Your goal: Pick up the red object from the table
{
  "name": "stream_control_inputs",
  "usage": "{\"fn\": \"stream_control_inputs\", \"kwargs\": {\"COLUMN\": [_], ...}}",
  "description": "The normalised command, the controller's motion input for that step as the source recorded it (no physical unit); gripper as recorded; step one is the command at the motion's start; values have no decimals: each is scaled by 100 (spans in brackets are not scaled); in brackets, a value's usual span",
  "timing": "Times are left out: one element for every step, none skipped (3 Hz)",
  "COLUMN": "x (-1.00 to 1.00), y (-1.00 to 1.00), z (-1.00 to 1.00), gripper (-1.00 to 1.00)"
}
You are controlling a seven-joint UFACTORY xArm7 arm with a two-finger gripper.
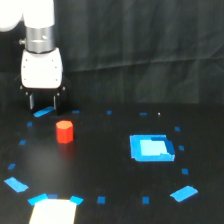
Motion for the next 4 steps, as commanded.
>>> {"fn": "stream_control_inputs", "kwargs": {"x": [76,71,69,45], "y": [-100,-100,-100,-77], "z": [-77,-100,-20,-65], "gripper": [-52,90,100,-100]}}
